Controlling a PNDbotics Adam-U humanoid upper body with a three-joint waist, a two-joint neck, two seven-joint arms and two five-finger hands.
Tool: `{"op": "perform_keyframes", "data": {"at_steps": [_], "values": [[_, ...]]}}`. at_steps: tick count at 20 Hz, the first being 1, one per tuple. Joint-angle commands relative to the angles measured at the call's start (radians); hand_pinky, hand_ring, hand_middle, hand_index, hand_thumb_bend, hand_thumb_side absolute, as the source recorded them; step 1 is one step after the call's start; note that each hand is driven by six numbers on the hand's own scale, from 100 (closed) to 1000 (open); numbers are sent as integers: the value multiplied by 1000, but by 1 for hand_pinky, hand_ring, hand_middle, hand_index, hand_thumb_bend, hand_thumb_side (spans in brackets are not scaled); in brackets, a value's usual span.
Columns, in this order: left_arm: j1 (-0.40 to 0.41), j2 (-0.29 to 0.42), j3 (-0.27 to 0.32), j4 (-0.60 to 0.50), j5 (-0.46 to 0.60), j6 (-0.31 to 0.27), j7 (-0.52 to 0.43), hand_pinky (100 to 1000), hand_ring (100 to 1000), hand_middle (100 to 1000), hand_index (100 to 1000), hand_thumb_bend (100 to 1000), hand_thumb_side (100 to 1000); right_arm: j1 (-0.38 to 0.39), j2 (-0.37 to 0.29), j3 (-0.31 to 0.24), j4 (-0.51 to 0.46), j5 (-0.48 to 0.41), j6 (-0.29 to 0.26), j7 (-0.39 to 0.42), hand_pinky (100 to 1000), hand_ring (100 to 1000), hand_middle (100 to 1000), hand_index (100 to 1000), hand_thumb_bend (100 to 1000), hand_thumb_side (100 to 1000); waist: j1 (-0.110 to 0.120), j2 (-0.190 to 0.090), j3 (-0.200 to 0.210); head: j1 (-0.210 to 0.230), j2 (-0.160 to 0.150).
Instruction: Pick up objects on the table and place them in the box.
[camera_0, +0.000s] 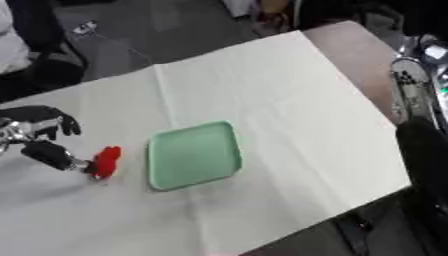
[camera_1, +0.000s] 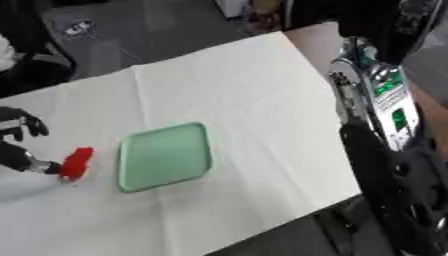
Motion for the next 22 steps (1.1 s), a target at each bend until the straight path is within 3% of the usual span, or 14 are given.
{"op": "perform_keyframes", "data": {"at_steps": [1,7,22], "values": [[-26,10,-9,10,-7,-23,-12,584,714,797,861,669,586,-25,-9,-3,-10,-5,3,3,516,506,451,465,254,329,-1,-11,-2,12,1],[-23,-12,-13,46,4,-59,48,623,785,887,895,647,604,-28,-6,-3,-10,-6,5,4,517,506,451,465,252,330,-2,-9,-2,17,3],[-27,-66,-10,144,4,-105,131,625,793,905,941,646,598,-34,-1,0,-10,-13,8,11,517,506,450,465,251,328,-3,-5,-6,17,-3]]}}
